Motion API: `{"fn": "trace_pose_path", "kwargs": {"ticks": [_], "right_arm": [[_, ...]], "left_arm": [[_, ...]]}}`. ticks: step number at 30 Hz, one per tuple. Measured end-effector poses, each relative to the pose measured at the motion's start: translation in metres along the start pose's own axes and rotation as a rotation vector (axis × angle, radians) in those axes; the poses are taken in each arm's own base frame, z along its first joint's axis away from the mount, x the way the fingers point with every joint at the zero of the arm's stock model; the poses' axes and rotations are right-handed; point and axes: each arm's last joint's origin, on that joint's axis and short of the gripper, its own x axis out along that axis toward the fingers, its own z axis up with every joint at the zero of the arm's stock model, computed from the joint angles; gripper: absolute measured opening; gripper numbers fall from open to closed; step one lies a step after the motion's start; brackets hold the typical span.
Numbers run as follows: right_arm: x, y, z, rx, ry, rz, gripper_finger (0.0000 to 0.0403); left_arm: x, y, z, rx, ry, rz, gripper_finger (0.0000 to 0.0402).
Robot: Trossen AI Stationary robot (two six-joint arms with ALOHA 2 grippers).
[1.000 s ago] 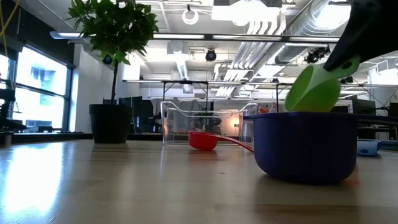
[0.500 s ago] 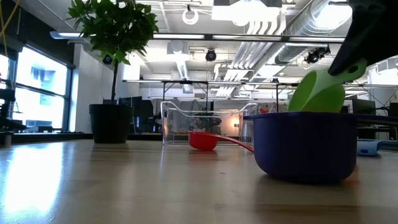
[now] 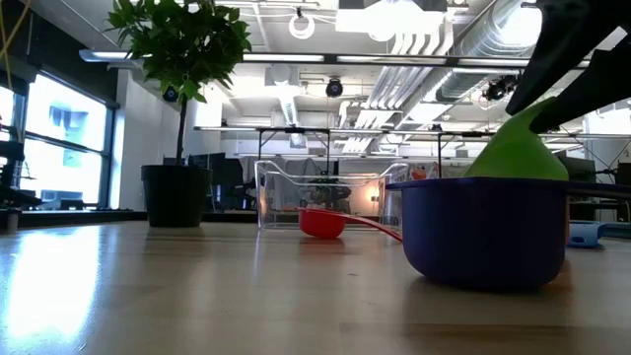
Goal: Nest measuring cups in basket
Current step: Stack the green measuring cup on top of the orange measuring cup
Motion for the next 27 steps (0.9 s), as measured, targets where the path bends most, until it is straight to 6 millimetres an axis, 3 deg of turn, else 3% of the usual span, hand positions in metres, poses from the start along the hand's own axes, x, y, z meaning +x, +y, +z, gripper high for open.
{"fn": "trace_pose_path", "kwargs": {"ticks": [27], "right_arm": [[0.0001,0.0051,-0.0065,0.068,0.102,-0.004,0.0099]], "left_arm": [[0.0,0.0001,0.0,0.0,0.0,0.0,0.009]]}}
